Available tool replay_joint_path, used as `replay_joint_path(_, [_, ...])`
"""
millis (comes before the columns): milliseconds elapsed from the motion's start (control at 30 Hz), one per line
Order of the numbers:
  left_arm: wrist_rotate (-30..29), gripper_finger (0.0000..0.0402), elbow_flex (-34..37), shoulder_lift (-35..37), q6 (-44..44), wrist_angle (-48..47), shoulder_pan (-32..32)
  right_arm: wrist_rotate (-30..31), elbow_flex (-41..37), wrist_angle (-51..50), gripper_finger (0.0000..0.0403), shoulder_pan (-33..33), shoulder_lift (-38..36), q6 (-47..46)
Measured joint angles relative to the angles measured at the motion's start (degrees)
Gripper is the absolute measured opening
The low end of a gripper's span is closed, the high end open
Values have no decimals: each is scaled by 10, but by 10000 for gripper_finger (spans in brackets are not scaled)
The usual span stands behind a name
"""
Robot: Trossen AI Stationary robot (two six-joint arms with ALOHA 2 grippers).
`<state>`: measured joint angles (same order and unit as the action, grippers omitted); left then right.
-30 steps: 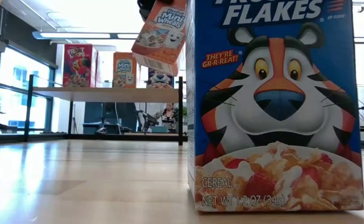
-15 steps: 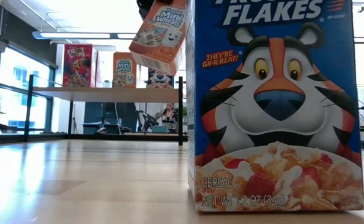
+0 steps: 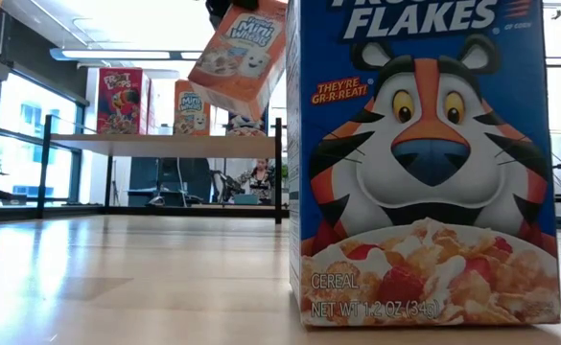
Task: Stack cereal on shelf
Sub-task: Put the orange cereal box on the the shelf aligned with the other orange cereal boxes
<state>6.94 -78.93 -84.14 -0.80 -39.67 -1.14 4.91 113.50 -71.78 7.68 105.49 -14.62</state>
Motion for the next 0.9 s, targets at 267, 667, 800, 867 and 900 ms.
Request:
replay_joint_path(267, [-31,155,0,32,-10,-7,10,100,0,-3,268,26,-68,18])
replay_joint_path(667, [-33,155,0,122,-24,-29,43,249,0,-22,268,79,-145,31])
replay_joint_path(800, [-34,155,0,153,-30,-42,53,266,0,-29,268,81,-155,31])
replay_joint_path(867, [-37,155,0,166,-34,-46,58,266,0,-29,268,80,-156,32])
replay_joint_path(900, [-41,155,0,173,-36,-48,60,266,0,-30,268,79,-156,35])
